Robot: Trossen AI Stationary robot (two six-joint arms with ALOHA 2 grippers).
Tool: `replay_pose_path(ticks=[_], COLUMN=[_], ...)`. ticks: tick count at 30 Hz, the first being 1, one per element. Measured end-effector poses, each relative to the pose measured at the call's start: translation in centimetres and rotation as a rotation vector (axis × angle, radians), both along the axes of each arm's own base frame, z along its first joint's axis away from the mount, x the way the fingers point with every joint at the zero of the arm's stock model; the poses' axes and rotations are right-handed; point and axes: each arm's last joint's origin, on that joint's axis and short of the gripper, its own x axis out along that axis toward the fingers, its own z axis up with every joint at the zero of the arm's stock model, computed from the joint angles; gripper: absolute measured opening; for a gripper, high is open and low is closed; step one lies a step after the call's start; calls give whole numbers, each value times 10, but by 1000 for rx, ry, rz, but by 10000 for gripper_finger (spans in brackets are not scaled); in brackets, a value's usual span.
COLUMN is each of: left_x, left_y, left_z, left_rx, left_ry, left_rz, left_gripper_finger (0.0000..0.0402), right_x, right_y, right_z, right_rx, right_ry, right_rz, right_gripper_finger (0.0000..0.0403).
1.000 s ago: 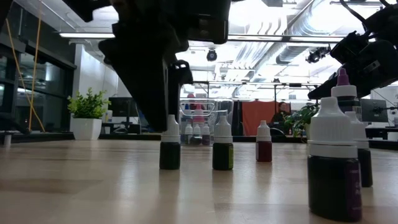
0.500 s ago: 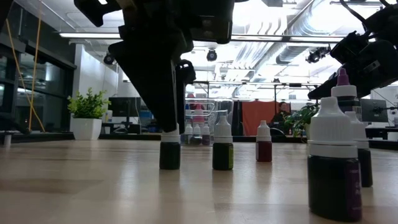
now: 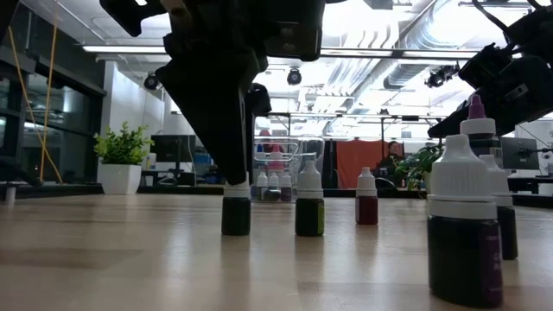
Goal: Pick & Place food coloring
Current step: Put the small purple food coloring into the transparent bin
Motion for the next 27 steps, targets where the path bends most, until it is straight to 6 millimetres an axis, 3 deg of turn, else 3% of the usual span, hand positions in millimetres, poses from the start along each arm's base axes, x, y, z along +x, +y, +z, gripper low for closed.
replay_pose_path(ticks=[12,27], left_x=[0,0], left_y=[0,0], left_z=[0,0], left_rx=[-6,-11], left_ry=[2,-2], left_rz=[-3,37], left_gripper_finger=[45,41], right_x=[0,0], right_y=[0,0], right_z=[0,0], right_rx=[0,0], right_ry=[0,1], right_rz=[0,0], right_gripper_finger=[0,0])
